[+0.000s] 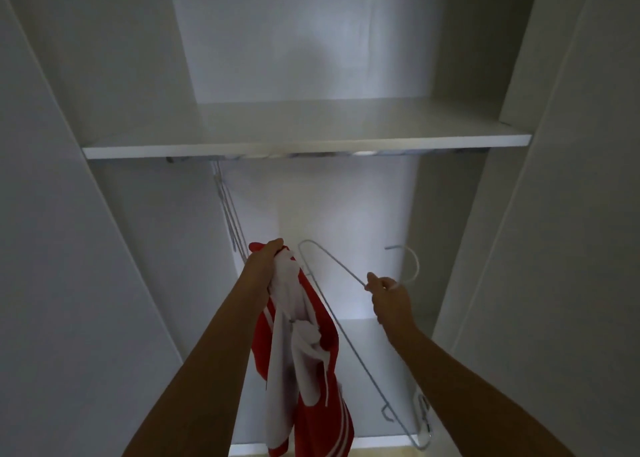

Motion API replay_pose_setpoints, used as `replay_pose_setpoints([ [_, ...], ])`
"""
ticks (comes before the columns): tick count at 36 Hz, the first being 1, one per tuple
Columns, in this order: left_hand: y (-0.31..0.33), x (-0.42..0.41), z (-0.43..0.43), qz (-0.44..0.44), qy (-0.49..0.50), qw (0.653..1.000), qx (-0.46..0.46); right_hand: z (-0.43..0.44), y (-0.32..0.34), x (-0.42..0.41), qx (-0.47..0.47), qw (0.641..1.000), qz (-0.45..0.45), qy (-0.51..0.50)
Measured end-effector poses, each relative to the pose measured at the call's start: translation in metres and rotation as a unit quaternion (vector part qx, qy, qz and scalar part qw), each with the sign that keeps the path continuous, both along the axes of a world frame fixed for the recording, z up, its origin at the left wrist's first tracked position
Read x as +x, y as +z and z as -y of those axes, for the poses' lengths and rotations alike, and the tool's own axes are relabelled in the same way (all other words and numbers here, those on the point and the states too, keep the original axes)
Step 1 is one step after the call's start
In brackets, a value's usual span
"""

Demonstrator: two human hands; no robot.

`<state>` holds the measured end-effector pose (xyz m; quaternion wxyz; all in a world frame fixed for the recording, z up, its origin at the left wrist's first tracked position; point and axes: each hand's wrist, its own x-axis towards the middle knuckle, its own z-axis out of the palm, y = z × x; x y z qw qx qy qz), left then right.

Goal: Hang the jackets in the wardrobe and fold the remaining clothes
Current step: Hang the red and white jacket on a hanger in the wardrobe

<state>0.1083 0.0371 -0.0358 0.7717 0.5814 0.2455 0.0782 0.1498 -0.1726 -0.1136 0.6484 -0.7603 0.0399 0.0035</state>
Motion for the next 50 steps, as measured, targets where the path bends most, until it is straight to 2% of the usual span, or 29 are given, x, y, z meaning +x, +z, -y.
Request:
replay_pose_setpoints([
  [3, -0.006, -0.008, 0.009, -0.003, 0.003, 1.0, 0.008, 0.012, 0.002, -0.01, 0.017, 0.998, 0.039, -0.044],
  [6, -0.011, -0.012, 0.015, -0.008, 0.003, 1.0, 0.019, 0.027, 0.013, -0.031, 0.118, 0.989, 0.065, -0.057],
  [11, -0.02, -0.017, 0.036, -0.041, -0.011, 0.998, 0.043, 0.035, 0.05, -0.055, 0.333, 0.939, 0.084, -0.025],
  [16, -0.021, -0.021, 0.057, -0.062, -0.03, 0.996, 0.059, 0.027, 0.07, -0.058, 0.431, 0.897, 0.098, -0.025],
  [18, -0.017, -0.021, 0.061, -0.056, -0.027, 0.996, 0.062, 0.023, 0.068, -0.055, 0.444, 0.892, 0.086, -0.025],
  [22, -0.002, -0.022, 0.062, -0.023, -0.009, 0.997, 0.069, 0.011, 0.034, -0.055, 0.38, 0.923, 0.041, 0.034],
  [27, 0.012, -0.028, 0.039, 0.005, 0.044, 0.998, 0.033, 0.021, -0.028, -0.062, 0.154, 0.977, 0.004, 0.145],
  [30, 0.006, -0.042, 0.024, 0.022, 0.059, 0.998, 0.016, 0.037, -0.04, -0.061, 0.087, 0.984, 0.008, 0.158],
  [34, -0.008, -0.052, 0.019, 0.007, 0.065, 0.995, -0.081, 0.054, -0.035, -0.061, 0.046, 0.982, 0.032, 0.183],
  [38, -0.022, -0.051, 0.011, -0.016, 0.083, 0.991, -0.1, 0.07, -0.029, -0.063, 0.04, 0.976, 0.03, 0.21],
  [42, -0.026, -0.044, 0.004, -0.004, 0.079, 0.997, -0.022, 0.082, -0.023, -0.067, 0.032, 0.972, 0.031, 0.231],
  [45, -0.025, -0.041, -0.001, 0.009, 0.084, 0.995, 0.052, 0.087, -0.025, -0.069, -0.019, 0.969, 0.03, 0.244],
  [48, -0.021, -0.037, 0.003, 0.022, 0.064, 0.984, 0.162, 0.092, -0.027, -0.065, -0.073, 0.969, 0.034, 0.235],
  [50, -0.02, -0.034, 0.008, 0.031, 0.066, 0.964, 0.255, 0.096, -0.026, -0.06, -0.093, 0.968, 0.035, 0.232],
])
